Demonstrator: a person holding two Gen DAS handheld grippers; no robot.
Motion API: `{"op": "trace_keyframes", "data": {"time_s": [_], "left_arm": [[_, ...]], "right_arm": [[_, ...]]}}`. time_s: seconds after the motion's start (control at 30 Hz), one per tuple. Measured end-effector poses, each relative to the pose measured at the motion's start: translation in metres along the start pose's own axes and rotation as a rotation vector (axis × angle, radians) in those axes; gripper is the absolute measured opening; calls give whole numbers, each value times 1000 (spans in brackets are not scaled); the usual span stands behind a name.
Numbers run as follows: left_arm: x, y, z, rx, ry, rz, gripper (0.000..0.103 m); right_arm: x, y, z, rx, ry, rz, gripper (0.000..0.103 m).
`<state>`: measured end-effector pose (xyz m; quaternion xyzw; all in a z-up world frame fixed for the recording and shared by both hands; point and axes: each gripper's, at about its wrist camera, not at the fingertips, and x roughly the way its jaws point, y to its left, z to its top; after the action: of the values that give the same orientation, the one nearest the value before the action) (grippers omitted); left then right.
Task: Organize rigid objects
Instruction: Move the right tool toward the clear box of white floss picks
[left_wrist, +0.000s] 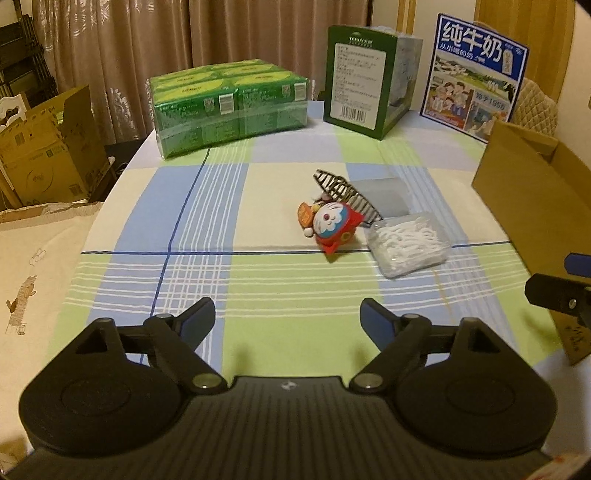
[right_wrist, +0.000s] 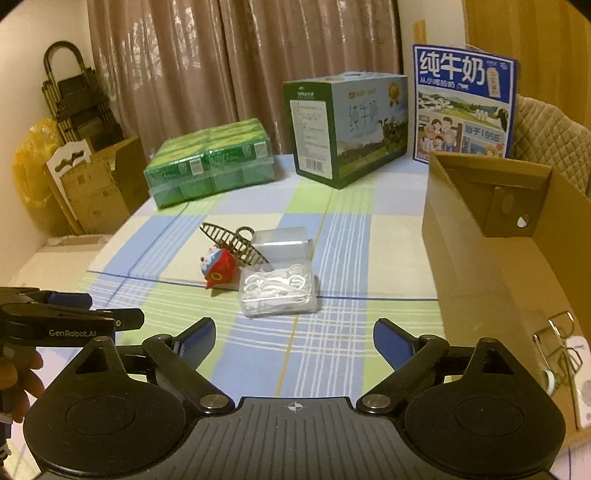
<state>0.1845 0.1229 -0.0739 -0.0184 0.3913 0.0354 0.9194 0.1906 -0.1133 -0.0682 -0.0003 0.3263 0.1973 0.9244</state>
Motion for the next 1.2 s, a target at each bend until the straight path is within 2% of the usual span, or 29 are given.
{"op": "trace_keyframes", "data": {"time_s": [0.37, 0.6, 1.2], "left_arm": [[39, 12, 8, -66, -35, 16, 95], [59, 23, 23, -110, -71, 11, 96], [81, 29, 33, -111, -54, -17, 96]], "right_arm": [[58, 4, 0, -8, 10, 5, 93], [93, 8, 2, -24, 18, 4, 95], [159, 13, 1, -71, 8, -25, 96]]}}
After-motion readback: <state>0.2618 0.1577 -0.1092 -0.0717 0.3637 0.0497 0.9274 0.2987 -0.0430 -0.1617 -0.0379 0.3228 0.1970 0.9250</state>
